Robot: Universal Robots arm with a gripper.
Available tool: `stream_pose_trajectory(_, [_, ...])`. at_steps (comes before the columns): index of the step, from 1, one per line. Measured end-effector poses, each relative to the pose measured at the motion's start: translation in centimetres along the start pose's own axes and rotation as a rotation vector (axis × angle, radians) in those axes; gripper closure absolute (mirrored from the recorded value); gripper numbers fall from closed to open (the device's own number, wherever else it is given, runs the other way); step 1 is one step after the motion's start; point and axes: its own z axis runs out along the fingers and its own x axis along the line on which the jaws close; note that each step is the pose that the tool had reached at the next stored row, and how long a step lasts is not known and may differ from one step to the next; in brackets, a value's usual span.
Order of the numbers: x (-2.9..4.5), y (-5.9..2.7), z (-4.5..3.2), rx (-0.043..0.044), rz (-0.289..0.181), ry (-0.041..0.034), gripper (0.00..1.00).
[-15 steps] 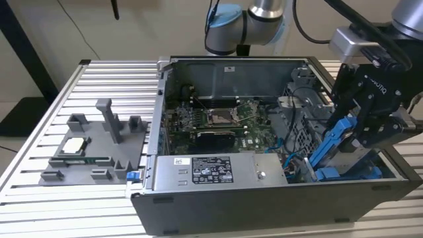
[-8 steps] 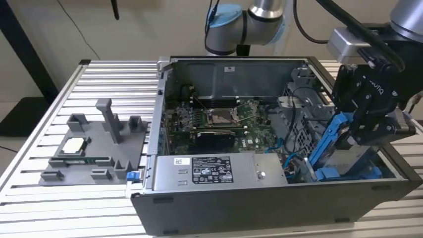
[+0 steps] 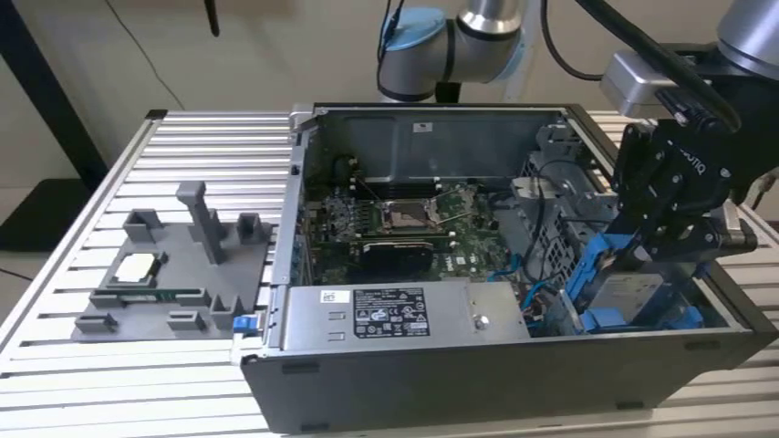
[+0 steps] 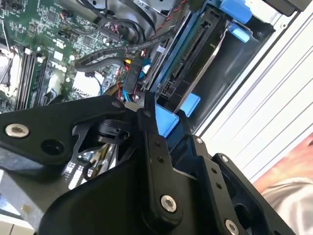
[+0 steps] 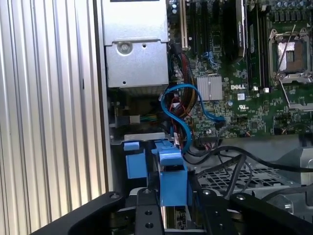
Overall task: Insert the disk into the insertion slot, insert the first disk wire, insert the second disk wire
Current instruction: 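Insert the disk into the insertion slot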
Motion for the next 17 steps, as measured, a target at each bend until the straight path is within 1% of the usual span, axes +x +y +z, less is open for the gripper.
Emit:
stream_pose_trajectory(2, [0.0,0.01,-0.2,-0.0035,0.001,-0.0007,0.67])
stream_pose_trajectory(3, [-0.02,0.02,-0.29,-0.0047,0.001,-0.0008,0.65])
stream_pose_trajectory(5, [-0.02,0.02,-0.32,-0.006,0.002,-0.0008,0.65])
stream_pose_trajectory(6, [-0.01,0.02,-0.36,-0.0064,0.002,-0.0007,0.59])
stream_pose_trajectory(9, [-0.03,0.02,-0.44,-0.0072,0.002,-0.0017,0.59])
stream_pose_trajectory(10, [-0.05,0.02,-0.44,-0.0074,0.002,-0.0043,0.59])
stream_pose_trajectory(11, [-0.1,0.03,-0.45,-0.0078,0.001,-0.0096,0.59])
stream_pose_trajectory(13, [-0.24,0.03,-0.45,-0.0056,0.0,-0.0276,0.59])
stream_pose_trajectory(14, [-0.31,0.04,-0.44,-0.0018,0.0,-0.0367,0.59])
stream_pose_trajectory(15, [-0.37,0.04,-0.42,0.0017,-0.001,-0.0419,0.59])
stream_pose_trajectory(17, [-0.41,0.05,-0.74,0.003,-0.001,-0.0429,0.59])
